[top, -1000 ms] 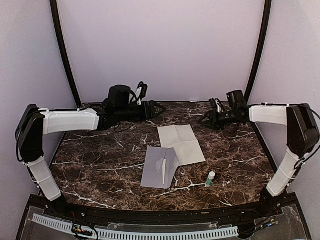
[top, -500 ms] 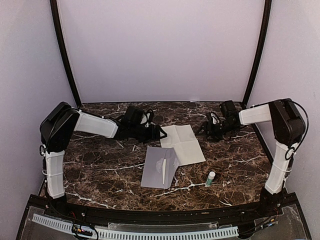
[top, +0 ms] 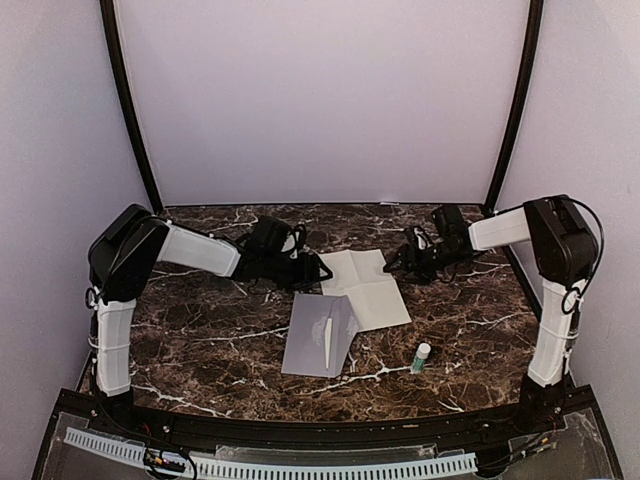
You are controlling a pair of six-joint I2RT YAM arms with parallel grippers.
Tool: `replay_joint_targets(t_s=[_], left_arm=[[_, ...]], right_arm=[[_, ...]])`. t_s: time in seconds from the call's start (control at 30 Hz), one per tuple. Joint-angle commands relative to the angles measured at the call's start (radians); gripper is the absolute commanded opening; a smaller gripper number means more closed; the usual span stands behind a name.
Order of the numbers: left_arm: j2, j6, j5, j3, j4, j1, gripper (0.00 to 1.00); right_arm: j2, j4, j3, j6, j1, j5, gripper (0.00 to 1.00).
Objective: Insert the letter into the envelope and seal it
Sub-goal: Pick up the letter from the center of the board.
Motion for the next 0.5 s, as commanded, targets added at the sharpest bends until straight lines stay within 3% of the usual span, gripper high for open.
replay_joint_targets(t_s=[0.0,0.3,0.47], left_arm=[[0.025,-0.021,0.056,0.015,0.015,0.005,0.68],[0.063,-0.05,0.121,0.011,0.054,0.003,0.65],[0.068,-0.052,0.129,0.007,0.062,0.003,0.65]], right_arm=[[0.042,0.026,0.002,0.02,0.036,-0.05,0.65],[0.056,0.165,-0.03,0.13,0.069,-0.147,0.62],[0.056,0.237,-0.037,0.171,0.079,-0.189,0.55]])
